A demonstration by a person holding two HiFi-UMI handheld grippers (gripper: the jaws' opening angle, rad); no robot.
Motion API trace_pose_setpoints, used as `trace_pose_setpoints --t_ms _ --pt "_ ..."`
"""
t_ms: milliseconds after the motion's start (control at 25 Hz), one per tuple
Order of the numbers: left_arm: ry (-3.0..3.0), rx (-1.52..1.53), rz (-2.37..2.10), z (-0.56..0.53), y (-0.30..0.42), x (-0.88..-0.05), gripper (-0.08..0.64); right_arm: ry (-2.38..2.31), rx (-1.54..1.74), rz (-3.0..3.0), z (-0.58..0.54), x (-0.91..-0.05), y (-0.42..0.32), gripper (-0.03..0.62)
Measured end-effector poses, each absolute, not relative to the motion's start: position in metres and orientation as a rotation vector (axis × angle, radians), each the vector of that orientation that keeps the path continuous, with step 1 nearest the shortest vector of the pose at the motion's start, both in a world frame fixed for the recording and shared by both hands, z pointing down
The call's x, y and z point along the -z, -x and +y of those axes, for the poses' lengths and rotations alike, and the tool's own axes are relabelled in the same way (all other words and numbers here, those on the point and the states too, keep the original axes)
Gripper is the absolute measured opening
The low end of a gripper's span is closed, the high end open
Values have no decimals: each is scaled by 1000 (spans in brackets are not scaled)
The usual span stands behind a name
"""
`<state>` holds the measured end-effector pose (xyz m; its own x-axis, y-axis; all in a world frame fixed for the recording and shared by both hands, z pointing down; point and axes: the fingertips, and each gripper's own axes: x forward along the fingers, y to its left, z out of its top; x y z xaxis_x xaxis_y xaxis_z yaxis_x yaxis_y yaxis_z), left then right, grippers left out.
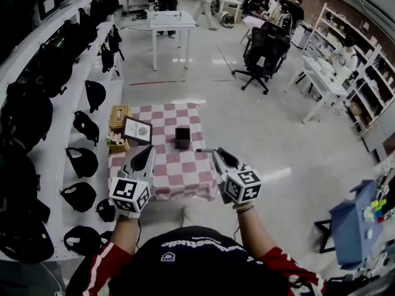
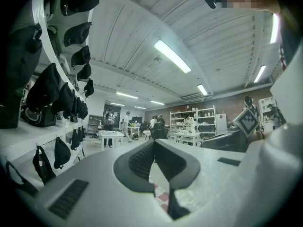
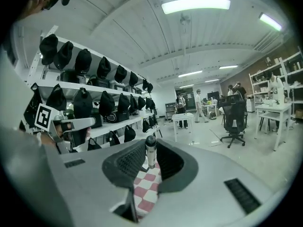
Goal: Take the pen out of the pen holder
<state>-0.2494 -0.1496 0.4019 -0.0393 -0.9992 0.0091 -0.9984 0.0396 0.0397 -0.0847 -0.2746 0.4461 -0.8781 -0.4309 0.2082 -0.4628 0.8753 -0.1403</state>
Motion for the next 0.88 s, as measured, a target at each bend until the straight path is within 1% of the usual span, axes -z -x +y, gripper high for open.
trace_pose_setpoints --t_ms 320,880 --pt "-2139 17 -2253 -126 251 -402 5 -682 -298 -2952 -250 -423 87 74" --pt "-2150 40 -2254 -110 253 -399 5 -697 -193 -2976 -234 -406 92 72"
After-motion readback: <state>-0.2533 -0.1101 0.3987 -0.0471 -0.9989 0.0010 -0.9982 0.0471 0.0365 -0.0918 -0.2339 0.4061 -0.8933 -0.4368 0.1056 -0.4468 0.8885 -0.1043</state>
